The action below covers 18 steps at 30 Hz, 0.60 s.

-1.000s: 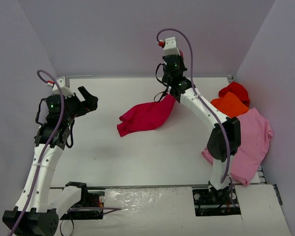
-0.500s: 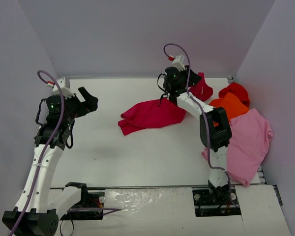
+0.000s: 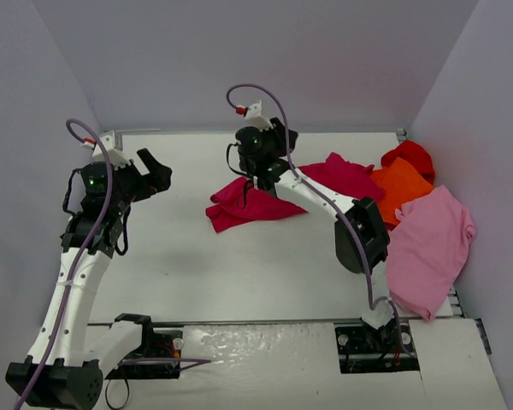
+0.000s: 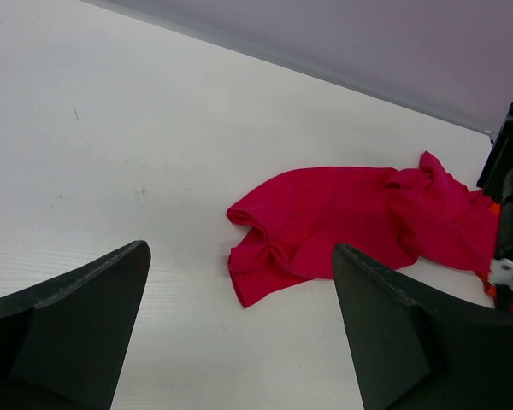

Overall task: Fold and stack the t-shirts
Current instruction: Flatten out the tshirt

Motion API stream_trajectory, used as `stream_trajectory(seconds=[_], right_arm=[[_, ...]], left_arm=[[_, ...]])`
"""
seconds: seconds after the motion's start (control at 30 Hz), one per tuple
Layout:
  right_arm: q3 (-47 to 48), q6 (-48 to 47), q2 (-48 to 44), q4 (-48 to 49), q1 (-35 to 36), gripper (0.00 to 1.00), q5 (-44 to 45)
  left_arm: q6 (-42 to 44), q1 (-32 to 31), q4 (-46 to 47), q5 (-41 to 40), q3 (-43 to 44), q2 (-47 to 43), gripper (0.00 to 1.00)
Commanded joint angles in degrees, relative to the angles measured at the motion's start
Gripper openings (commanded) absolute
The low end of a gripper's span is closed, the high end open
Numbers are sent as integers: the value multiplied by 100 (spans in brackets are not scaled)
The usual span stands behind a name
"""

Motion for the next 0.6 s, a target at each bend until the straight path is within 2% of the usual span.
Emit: stream_trajectory(seconds=[0.0, 0.03, 0.07, 0.13, 0.23, 0.27, 0.37, 0.57], right_arm=[[775, 4704, -426, -3605, -523, 23, -4809], [603, 4911, -347, -3411, -629, 26, -5672], [518, 4937, -223, -3286, -620, 33, -6046], [640, 4784, 84, -3277, -431, 42, -6008], [818, 4705, 435, -3284, -366, 46, -6436], [858, 4719, 516, -3278, -360, 47, -6480], [850, 4814, 747, -2968, -373, 46, -7464], [1280, 4939, 1347, -2962, -358, 44, -8059]], left_arm=[[84, 28, 276, 85, 210, -18, 85], [91, 27, 276, 67, 206, -14, 85], [95, 23, 276, 61, 204, -3, 85], [88, 23, 276, 112, 218, 33, 85], [64, 23, 268, 210, 235, 68, 85], [54, 30, 268, 226, 236, 70, 85], [57, 23, 272, 215, 237, 39, 85], [70, 23, 276, 228, 245, 54, 85]])
